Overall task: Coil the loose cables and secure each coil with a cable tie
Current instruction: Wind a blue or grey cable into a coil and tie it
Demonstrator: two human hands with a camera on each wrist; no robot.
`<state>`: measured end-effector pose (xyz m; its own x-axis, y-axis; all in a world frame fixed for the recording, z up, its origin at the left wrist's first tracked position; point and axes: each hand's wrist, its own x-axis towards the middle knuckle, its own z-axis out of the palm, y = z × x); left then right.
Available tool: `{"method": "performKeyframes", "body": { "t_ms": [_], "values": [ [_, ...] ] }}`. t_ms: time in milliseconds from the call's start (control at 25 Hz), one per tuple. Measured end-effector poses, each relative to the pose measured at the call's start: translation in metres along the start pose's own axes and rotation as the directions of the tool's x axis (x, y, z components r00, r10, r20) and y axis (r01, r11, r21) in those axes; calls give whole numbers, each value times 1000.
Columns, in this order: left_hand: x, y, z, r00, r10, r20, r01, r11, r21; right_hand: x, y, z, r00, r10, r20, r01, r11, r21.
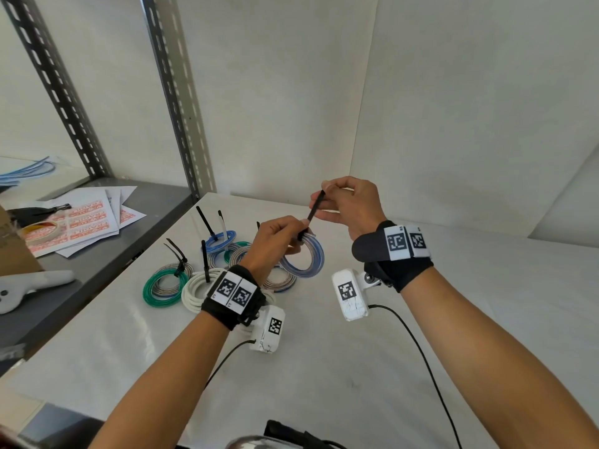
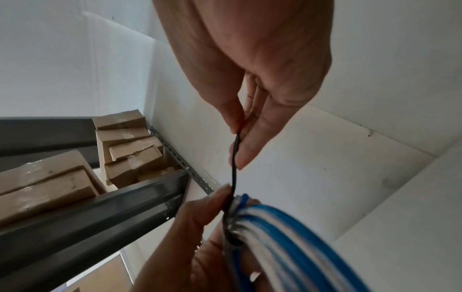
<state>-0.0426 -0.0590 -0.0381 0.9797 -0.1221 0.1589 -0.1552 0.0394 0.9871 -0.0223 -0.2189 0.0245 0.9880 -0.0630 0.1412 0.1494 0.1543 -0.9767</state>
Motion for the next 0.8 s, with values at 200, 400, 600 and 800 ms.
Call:
{"method": "performKeyframes", "body": {
  "t_ms": [200,400,600,800],
  "values": [
    [7,10,-6,998,-68,0,68,987,-145,-5,11,3,992,22,124,-28,999,43],
    [9,3,-5,977,-208,50,214,962,-172,-7,31,-8,951,14,310,-3,999,-36],
    [8,2,-7,967,-245,65,235,964,125,1,41,-3,975,-131,182,164,970,-181],
    [-2,3,-24,965,-216,145,178,955,238,3,54,2,963,-237,129,269,851,-451]
  ]
}}
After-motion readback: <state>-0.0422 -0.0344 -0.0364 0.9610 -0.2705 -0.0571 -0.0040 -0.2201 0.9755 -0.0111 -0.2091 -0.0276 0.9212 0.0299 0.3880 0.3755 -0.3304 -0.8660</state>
